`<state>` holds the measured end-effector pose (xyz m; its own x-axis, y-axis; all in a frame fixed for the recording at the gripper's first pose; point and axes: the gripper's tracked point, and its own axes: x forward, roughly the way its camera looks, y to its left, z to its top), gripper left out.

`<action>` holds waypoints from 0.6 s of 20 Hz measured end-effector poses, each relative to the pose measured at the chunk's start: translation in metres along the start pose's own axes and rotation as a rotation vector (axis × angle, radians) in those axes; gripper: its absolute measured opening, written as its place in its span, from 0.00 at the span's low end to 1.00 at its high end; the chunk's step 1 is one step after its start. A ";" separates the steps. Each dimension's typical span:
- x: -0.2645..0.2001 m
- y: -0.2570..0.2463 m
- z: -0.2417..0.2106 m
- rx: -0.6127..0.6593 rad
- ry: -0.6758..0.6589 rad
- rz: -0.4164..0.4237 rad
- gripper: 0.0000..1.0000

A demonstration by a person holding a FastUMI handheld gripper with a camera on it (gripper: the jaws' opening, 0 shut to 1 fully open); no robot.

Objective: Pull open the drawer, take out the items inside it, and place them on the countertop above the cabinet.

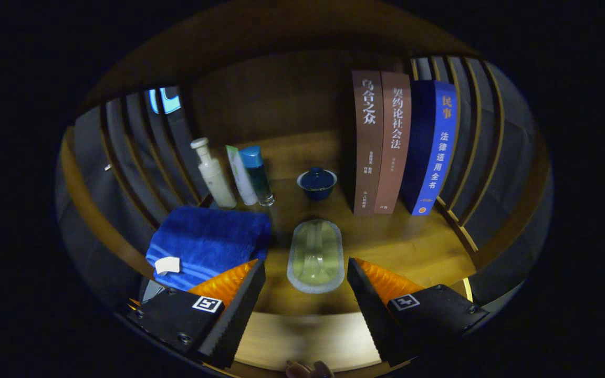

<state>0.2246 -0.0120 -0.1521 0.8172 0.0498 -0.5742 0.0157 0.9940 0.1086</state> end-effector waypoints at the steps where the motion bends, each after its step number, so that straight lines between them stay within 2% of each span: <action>1: -0.013 0.002 -0.002 -0.012 -0.033 0.006 1.00; 6: -0.081 0.010 -0.031 -0.060 -0.210 0.032 1.00; 12: -0.139 0.016 -0.096 -0.062 -0.347 0.040 1.00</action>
<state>0.0558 0.0059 -0.1481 0.9636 0.0637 -0.2595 -0.0469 0.9964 0.0704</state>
